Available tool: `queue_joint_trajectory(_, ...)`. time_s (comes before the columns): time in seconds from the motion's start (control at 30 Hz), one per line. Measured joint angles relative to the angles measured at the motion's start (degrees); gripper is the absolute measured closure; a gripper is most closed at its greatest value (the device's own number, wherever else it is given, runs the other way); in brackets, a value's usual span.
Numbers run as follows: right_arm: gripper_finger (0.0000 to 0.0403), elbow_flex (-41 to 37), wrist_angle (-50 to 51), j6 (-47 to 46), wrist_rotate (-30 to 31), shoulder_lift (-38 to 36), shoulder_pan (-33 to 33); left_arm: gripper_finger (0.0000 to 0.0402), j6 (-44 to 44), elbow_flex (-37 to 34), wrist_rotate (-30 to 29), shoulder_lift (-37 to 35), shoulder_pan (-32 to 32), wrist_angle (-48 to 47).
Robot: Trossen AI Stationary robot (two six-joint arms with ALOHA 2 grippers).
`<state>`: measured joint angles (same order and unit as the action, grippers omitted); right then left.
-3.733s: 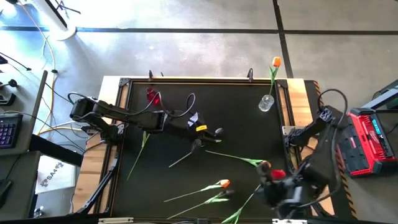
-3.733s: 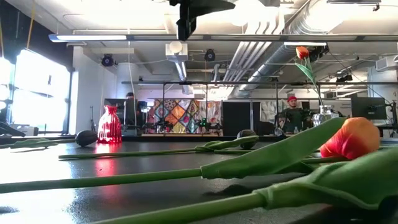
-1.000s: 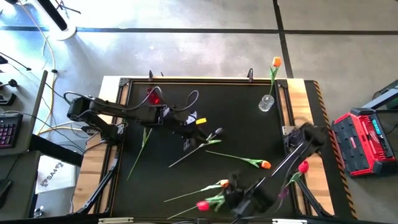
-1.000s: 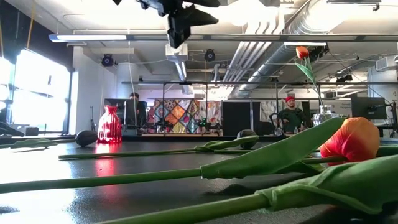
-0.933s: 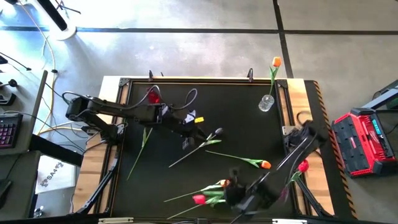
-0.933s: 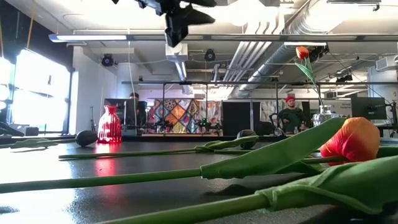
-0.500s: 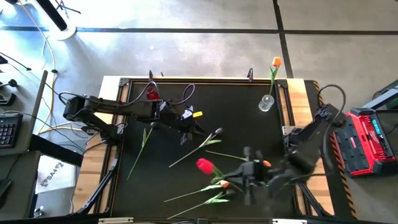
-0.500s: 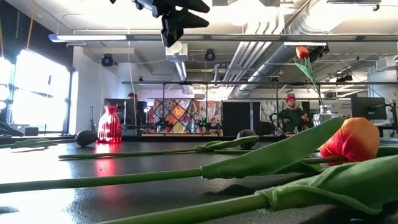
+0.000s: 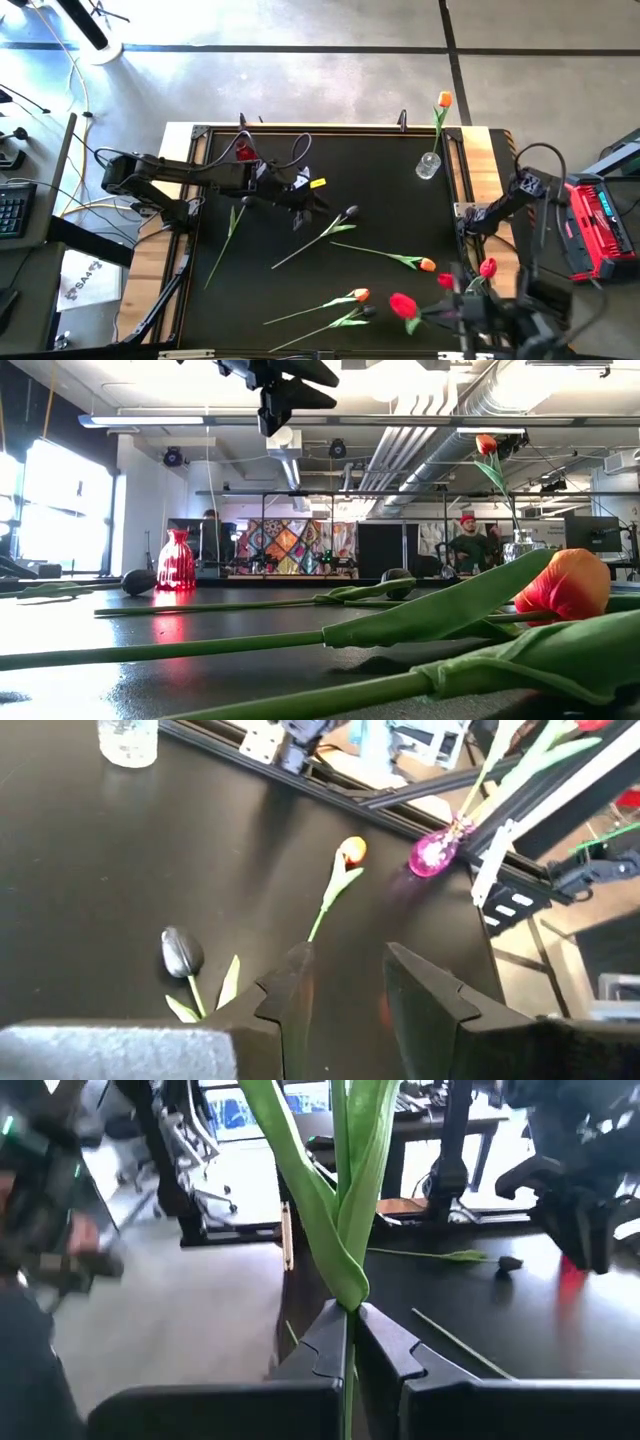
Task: Sort flowers into vase by color
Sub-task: Put the red tulip into the purple vase
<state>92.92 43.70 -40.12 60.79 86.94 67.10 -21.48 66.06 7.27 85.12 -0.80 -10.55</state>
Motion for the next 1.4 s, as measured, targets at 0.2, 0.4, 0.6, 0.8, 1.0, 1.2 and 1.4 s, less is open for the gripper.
queue_joint_trajectory(0.2, 0.0403, 0.0, 12.25, -6.4, 3.25, 0.0, 6.87, 0.0291, -2.31, 0.0, -1.95, 0.0, 0.0, 0.13)
queue_joint_trajectory(0.4, 0.0403, 0.02, 26.55, -21.02, 4.84, 0.0, 12.48, 0.0291, -4.78, 0.0, -4.77, 0.02, 0.0, 1.19)
queue_joint_trajectory(0.6, 0.0403, 0.02, 36.75, -31.9, 1.39, -0.04, 14.78, 0.0291, -6.8, 0.0, -6.58, 0.04, 0.0, 3.95)
queue_joint_trajectory(0.8, 0.0403, -0.04, 34.35, -28.76, -1.05, -0.57, 12.98, 0.0291, -6.48, 0.0, -6.52, 1.83, 1.66, 11.32)
queue_joint_trajectory(1.0, 0.0403, -0.04, 25.14, -25.26, 0.62, -3.3, 11.02, 0.029, -2.47, 0.0, -6.34, 7.38, 5.57, 21.69)
queue_joint_trajectory(1.2, 0.0403, -0.02, 11.35, -16.22, 5.45, -7.81, 9.2, 0.025, -0.68, 0.02, -4.57, 14.02, 8.74, 35.74)
queue_joint_trajectory(1.4, 0.0403, 0.02, 7.26, -15.71, 3.88, -10.29, 4.14, 0.0186, -1.64, 1.13, -3.35, 19.72, 9.92, 41.18)
